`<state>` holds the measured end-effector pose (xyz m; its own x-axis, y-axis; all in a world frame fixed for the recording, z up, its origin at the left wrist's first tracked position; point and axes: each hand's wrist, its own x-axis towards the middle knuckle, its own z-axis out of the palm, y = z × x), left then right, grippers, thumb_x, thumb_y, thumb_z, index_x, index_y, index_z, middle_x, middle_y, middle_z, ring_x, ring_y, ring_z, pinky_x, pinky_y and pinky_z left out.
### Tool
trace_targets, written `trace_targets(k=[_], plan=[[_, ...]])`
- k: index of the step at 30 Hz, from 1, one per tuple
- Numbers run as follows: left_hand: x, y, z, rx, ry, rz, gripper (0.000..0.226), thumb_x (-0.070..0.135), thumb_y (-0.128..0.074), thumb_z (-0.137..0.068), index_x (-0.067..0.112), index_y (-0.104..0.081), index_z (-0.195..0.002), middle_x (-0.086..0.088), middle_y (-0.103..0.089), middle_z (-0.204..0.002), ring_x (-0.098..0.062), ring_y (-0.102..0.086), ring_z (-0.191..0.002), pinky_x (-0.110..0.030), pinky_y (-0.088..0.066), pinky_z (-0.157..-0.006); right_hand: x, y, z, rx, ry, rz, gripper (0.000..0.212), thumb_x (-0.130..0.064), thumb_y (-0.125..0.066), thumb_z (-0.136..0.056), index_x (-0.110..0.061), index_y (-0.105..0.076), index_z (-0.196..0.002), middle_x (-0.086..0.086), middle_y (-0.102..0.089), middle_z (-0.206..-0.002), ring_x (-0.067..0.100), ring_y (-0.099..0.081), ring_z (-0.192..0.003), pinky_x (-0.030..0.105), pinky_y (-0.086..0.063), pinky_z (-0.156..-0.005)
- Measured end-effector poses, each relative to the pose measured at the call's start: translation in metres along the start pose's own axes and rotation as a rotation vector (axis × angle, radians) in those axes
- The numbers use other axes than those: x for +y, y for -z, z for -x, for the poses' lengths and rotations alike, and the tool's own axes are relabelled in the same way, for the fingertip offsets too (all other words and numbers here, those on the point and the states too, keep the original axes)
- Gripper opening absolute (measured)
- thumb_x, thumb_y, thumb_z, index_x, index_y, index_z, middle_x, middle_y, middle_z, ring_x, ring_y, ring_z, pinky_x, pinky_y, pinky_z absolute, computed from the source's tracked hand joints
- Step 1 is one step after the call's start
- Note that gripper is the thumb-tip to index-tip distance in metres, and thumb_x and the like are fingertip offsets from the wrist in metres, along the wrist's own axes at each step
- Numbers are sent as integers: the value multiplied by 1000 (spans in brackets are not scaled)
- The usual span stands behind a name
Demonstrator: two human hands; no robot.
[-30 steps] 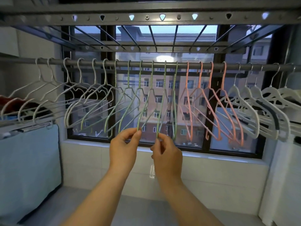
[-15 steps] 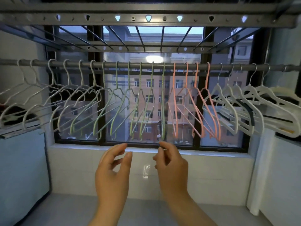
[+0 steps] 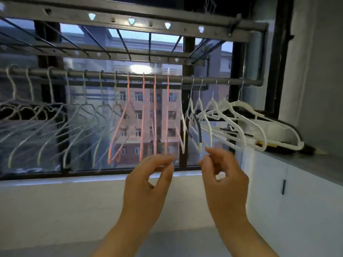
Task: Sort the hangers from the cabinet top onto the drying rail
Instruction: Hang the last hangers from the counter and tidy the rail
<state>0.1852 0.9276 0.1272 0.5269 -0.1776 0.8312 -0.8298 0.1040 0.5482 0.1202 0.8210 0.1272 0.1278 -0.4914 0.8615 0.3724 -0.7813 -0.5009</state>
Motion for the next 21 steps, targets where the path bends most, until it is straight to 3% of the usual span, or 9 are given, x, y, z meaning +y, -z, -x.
trace_targets(k=[6,9,11,13,16,21], plan=[[11,-75,-14,74,-16,-67,46,-2,-55,-84,41,-47,-97,32,-44,-103,15,-42,-99,10,-28,-82,56,49,-40,-113,-56,34,45,-6,-61,-83,-48,-45,-77,-21,-53,-72,-13,-54,-72,-1,-40,-62],[6,-97,-16,150,50,-130,39,1,-53,-87,26,-49,-116,28,-43,-105,0,-43,-107,0,-29,-86,79,49,-49,-242,-107,25,31,-12,-60,-85,-41,-50,-81,-21,-51,-76,-10,-54,-71,2,-40,-59],[1,-107,-15,157,104,-172,39,5,-52,-88,16,-48,-125,15,-47,-117,-5,-41,-113,-9,-29,-93,90,44,-53,-339,-155,17,16,-17,-59,-86,-28,-58,-97,-24,-47,-81,-5,-53,-68,3,-41,-59],[-1,-114,-12,172,154,-205,40,8,-51,-88,15,-47,-128,5,-47,-128,-9,-42,-121,-19,-31,-99,97,38,-57,-404,-169,16,24,-21,-58,-87,-21,-56,-112,-22,-47,-86,-1,-51,-70,3,-42,-59],[-2,-121,-11,241,164,-253,40,9,-52,-88,18,-48,-127,7,-46,-130,-13,-41,-126,-23,-32,-100,101,30,-60,-458,-161,12,35,-26,-56,-88,-21,-49,-122,-3,-57,-106,5,-53,-82,5,-40,-63],[-6,-125,-16,241,203,-228,39,9,-51,-89,19,-48,-127,9,-45,-125,-7,-41,-120,-21,-31,-98,103,19,-63,-454,-128,66,39,-32,-54,-88,-26,-45,-126,-10,-56,-115,4,-53,-79,4,-33,-58]])
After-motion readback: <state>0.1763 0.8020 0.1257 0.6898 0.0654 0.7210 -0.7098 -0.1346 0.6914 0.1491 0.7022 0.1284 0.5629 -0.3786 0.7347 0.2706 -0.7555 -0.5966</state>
